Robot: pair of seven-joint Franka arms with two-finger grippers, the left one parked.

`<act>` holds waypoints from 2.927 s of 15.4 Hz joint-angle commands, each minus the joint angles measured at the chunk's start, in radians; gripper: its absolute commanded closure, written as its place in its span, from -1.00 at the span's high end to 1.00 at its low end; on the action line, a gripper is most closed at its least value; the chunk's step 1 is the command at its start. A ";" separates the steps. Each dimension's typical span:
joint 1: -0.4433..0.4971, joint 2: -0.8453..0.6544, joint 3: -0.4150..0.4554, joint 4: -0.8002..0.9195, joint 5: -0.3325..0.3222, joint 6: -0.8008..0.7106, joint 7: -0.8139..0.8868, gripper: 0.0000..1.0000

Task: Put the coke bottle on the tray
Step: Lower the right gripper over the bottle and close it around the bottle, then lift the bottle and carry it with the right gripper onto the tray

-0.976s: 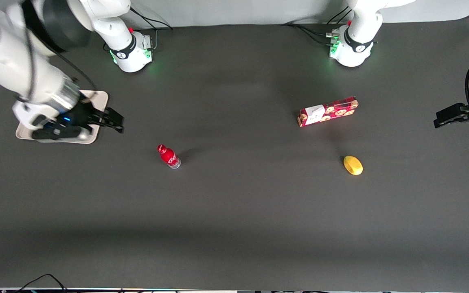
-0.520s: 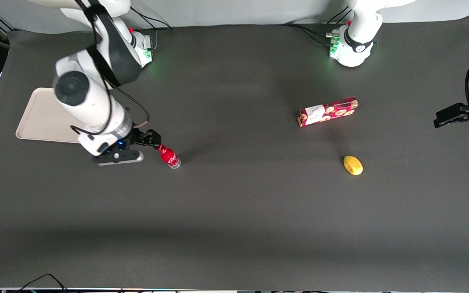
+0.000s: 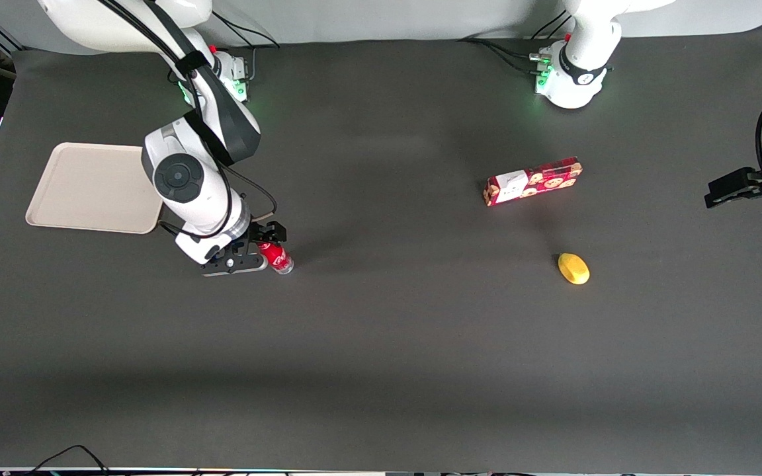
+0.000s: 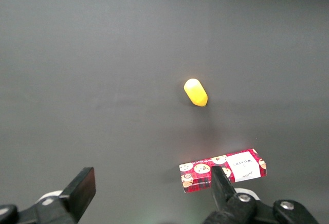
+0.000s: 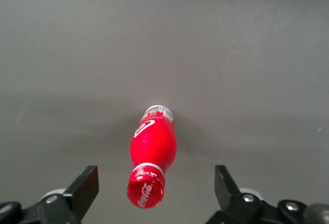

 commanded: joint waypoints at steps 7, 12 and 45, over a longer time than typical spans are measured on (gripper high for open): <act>-0.008 -0.015 0.012 -0.084 -0.012 0.080 0.033 0.13; -0.014 -0.009 0.012 -0.075 -0.009 0.078 0.056 -1.00; -0.122 -0.521 -1.104 -0.314 -0.075 -0.007 -1.171 -1.00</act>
